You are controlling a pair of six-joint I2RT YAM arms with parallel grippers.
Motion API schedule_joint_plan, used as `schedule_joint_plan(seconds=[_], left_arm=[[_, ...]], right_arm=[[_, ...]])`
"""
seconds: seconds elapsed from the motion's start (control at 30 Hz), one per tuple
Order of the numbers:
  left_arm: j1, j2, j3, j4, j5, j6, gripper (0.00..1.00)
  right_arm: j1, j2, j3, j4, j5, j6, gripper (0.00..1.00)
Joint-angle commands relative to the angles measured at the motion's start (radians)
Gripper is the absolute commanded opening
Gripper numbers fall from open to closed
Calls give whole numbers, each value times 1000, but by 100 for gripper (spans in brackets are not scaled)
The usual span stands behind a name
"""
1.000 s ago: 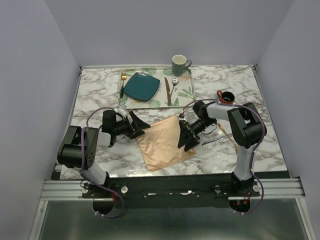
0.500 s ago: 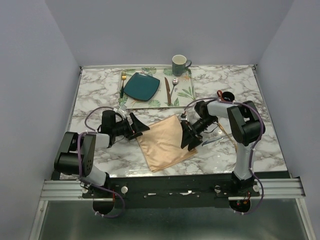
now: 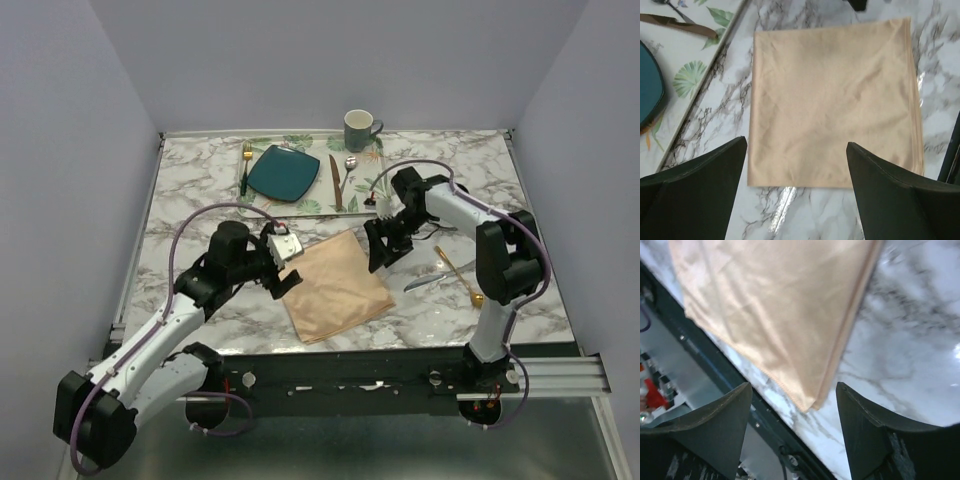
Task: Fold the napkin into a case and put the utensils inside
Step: Smooth out the square-folded napkin at the center of the board.
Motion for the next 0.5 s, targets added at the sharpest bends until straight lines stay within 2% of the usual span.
schedule_joint_plan(seconds=[0.0, 0.23, 0.37, 0.47], left_arm=[[-74, 33, -18, -221, -95, 326, 92], [-171, 123, 10, -164, -181, 269, 92], [-186, 124, -2, -152, -185, 272, 90], [-191, 102, -11, -173, -153, 281, 84]], right_arm=[[-2, 105, 93, 77, 153, 60, 76], [24, 203, 119, 95, 196, 65, 73], [56, 252, 151, 105, 190, 47, 61], [86, 286, 179, 109, 177, 22, 50]])
